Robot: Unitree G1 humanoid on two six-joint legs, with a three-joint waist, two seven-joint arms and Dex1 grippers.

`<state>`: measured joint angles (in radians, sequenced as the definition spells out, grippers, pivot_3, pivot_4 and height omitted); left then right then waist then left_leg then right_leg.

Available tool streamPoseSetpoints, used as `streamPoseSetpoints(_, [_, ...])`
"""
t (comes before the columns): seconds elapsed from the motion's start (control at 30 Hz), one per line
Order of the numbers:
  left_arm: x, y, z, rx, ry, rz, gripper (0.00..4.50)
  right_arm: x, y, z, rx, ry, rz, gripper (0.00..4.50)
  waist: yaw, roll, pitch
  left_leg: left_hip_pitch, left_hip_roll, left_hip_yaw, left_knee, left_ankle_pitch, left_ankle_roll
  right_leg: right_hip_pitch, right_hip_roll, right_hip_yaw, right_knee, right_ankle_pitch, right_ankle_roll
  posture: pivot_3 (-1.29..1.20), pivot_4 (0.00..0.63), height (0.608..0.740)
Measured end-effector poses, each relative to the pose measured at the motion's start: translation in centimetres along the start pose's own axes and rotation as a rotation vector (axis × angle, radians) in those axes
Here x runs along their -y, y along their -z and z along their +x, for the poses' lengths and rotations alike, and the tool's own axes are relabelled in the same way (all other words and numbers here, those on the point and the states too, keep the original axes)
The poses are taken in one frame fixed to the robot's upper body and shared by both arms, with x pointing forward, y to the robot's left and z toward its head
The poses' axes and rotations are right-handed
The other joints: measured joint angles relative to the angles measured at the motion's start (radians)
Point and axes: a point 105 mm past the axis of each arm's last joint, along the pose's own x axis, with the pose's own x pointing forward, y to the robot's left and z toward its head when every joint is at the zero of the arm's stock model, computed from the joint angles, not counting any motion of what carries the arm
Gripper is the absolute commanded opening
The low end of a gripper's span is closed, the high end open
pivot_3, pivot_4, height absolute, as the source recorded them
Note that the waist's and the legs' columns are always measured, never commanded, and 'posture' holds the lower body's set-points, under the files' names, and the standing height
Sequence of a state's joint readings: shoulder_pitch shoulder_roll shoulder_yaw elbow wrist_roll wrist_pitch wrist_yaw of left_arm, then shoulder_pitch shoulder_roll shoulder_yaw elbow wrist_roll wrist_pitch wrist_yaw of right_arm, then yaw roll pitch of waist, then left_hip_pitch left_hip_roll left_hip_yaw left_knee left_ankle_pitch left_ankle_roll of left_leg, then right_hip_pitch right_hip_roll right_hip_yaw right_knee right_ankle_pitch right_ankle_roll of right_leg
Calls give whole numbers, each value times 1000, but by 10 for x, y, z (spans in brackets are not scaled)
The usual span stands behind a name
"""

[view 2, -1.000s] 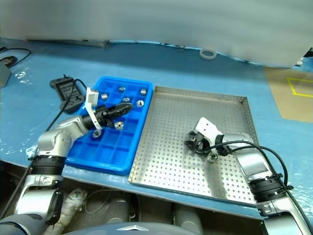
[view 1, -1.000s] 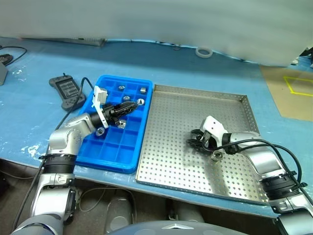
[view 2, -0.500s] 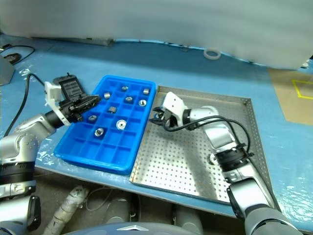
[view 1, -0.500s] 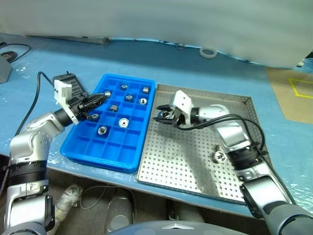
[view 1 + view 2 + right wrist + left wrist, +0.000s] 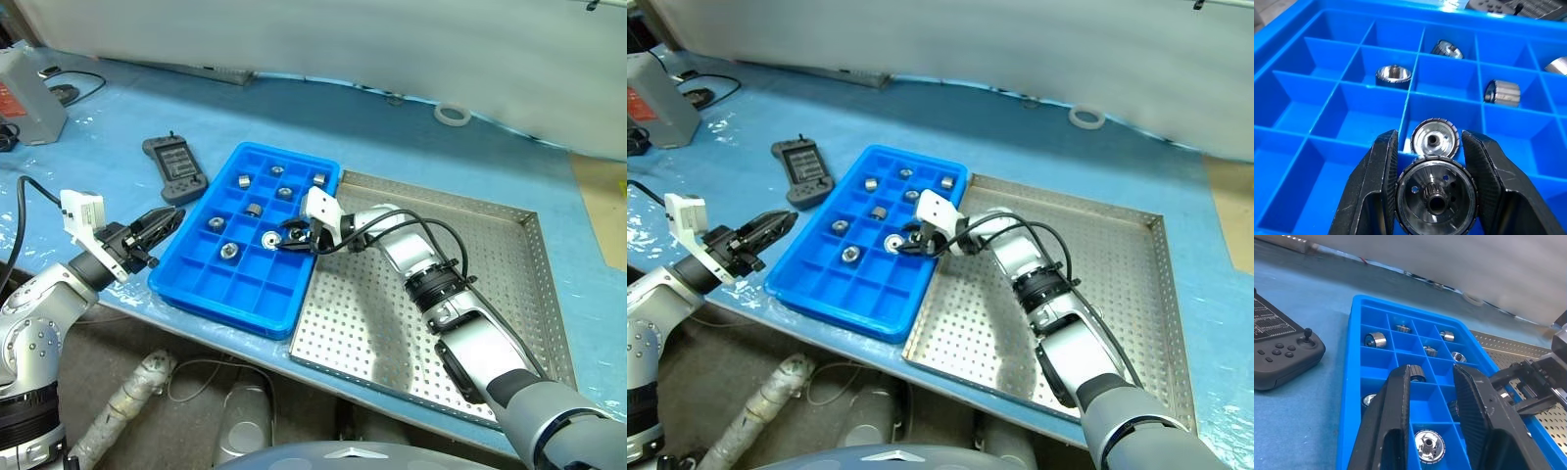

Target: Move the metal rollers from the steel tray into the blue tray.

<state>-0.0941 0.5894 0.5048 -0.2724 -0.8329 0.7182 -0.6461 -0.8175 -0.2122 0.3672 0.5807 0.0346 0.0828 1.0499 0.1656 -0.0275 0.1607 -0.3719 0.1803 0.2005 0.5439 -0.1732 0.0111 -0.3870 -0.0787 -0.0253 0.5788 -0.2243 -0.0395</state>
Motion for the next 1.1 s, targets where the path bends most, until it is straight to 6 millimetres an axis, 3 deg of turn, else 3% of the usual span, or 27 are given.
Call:
streamPoseSetpoints(0.17, [3, -4, 2, 14, -1, 0, 1442, -1, 1, 3, 8, -5, -27, 3637, 0, -1, -1, 2, 0, 0, -2, 1, -1, 0, 1, 0, 0, 0, 0, 297, 150, 740])
streamPoseSetpoints(0.27, [5, -7, 6, 24, 14, 5, 1442, -3, 0, -4, -9, -24, -33, 3637, 2, -1, -1, 1, 0, 0, -2, 1, -1, 1, 1, 0, -1, 0, 0, 258, 150, 740])
streamPoseSetpoints(0.43, [14, -12, 28, 20, 100, -6, 1442, -4, -2, -36, -21, 11, -39, 3637, 9, -1, -1, 2, 0, 0, -1, 1, -2, 1, 1, 2, -1, 0, 1, 107, 150, 740])
streamPoseSetpoints(0.57, [31, -7, 61, -11, 243, -44, 1442, -8, 9, -106, -95, 133, -4, 3637, 12, 1, 1, 3, -2, 1, -1, 3, -5, 4, 1, 5, -2, -1, 4, -27, 150, 740])
streamPoseSetpoints(0.7, [52, 13, 93, -59, 374, -108, 1442, -36, 40, -170, -278, 253, 64, 3637, -18, 0, -1, 3, -2, 2, -3, 2, -3, 6, 1, 6, -6, -1, 7, -124, 150, 740])
streamPoseSetpoints(0.83, [68, 27, 112, -84, 467, -143, 1442, -57, 55, -194, -356, 323, 141, 3637, -95, 0, -1, 3, 0, 3, -3, 2, -3, 3, 2, 6, -6, -1, 6, -202, 150, 740])
streamPoseSetpoints(1.0, [79, 41, 123, -110, 544, -170, 1442, -81, 71, -222, -435, 450, 240, 3637, -138, 2, -2, 5, 0, 3, -2, -1, 2, 5, 2, 5, -7, -1, 6, -247, 150, 740])
streamPoseSetpoints(1.1, [77, 48, 124, -130, 550, -185, 1442, -91, 80, -228, -461, 479, 296, 3637, -150, 2, -2, 5, 0, 3, 0, -2, 3, 6, 1, 5, -7, -1, 6, -253, 150, 740])
